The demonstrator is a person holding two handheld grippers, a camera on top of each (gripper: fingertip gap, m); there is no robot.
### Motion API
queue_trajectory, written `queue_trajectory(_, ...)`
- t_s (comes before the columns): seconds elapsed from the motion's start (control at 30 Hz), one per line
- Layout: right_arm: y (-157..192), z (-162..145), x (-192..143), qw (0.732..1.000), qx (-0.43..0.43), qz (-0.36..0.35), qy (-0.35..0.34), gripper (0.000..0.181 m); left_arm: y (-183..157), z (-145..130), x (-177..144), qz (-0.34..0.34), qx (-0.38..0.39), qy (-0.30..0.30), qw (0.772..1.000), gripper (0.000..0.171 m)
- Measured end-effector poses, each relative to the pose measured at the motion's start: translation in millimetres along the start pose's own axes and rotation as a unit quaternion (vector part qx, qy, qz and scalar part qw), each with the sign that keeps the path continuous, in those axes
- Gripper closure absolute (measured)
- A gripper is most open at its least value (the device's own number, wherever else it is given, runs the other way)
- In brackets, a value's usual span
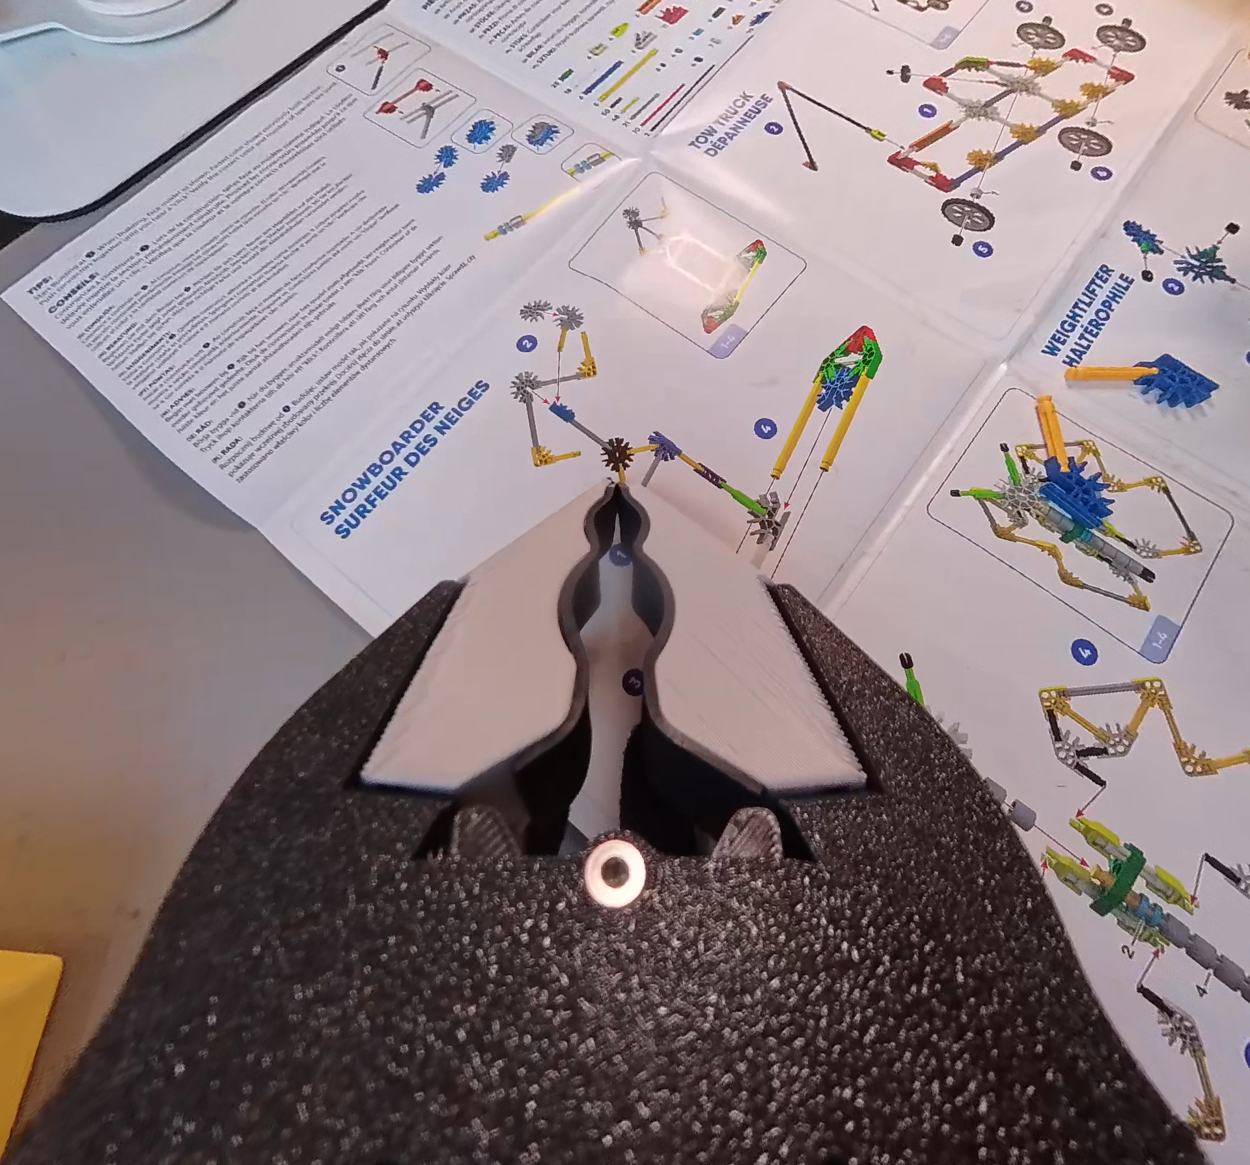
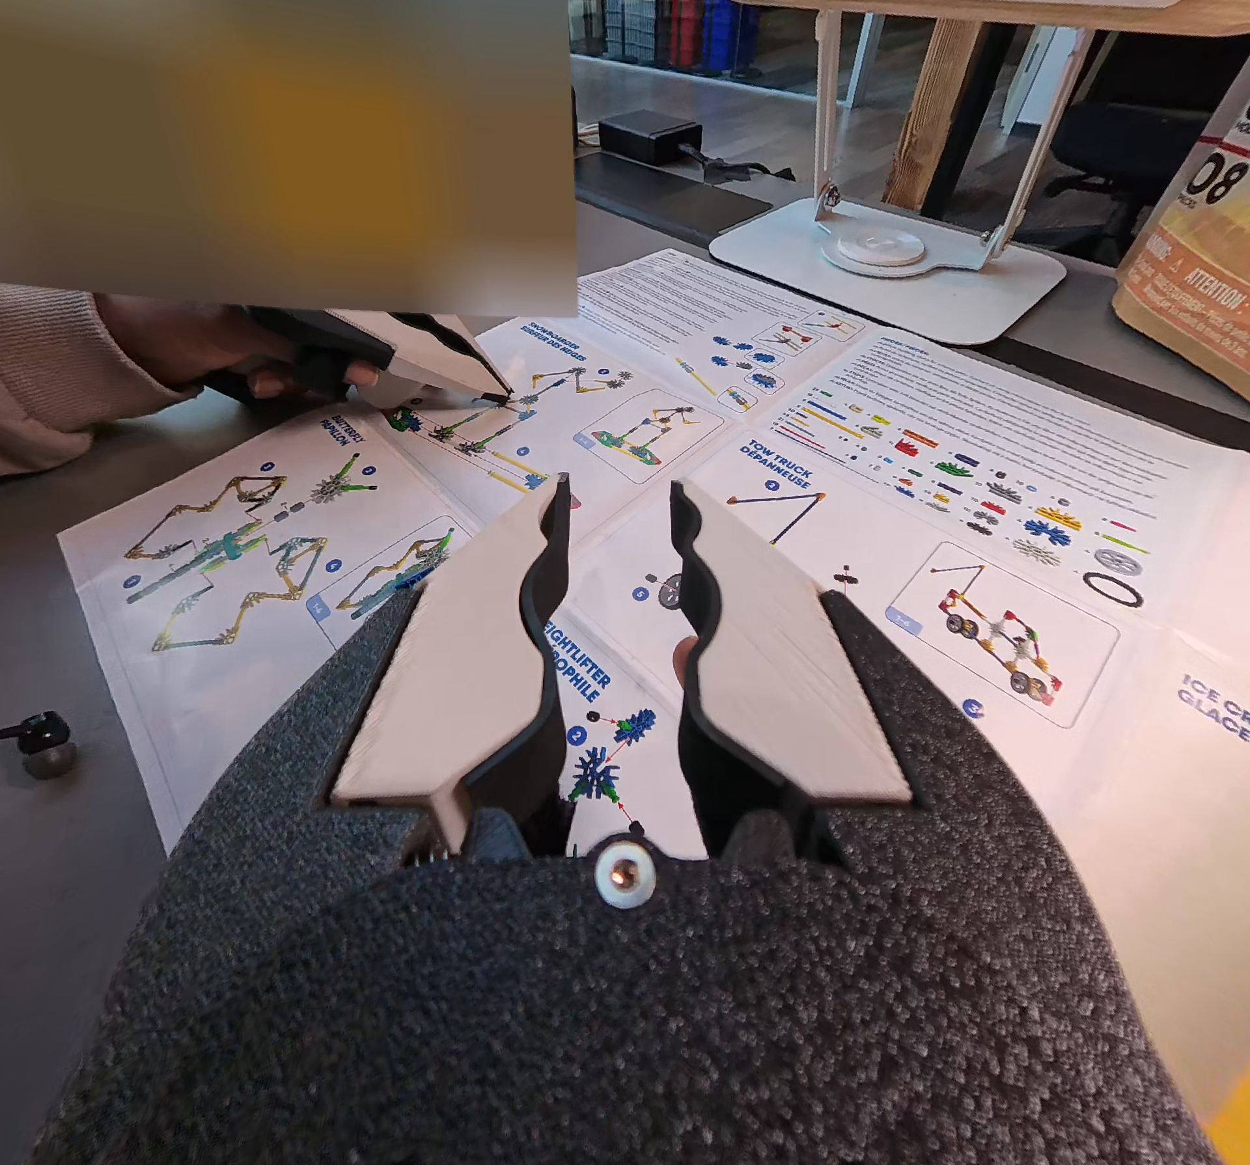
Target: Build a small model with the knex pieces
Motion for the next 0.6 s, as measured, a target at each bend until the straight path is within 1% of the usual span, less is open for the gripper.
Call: queue_trajectory(0.6, -2.2, -1.3, 4.1, 1.0, 0.013, 0.006, 0.016, 0.153, -1.0, -0.7, 0.7, 0.01, 0.007, 0.005, 1.0, 0.171)
Point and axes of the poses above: each gripper's, where its closed fingertips meet, x out along the fingers, z out of its top, y = z × x across the jaws, the point moved 10 cm from there along -x, back along the fingers, and after that the axes turned 3 degrees about -y, right-handed, at the moved point
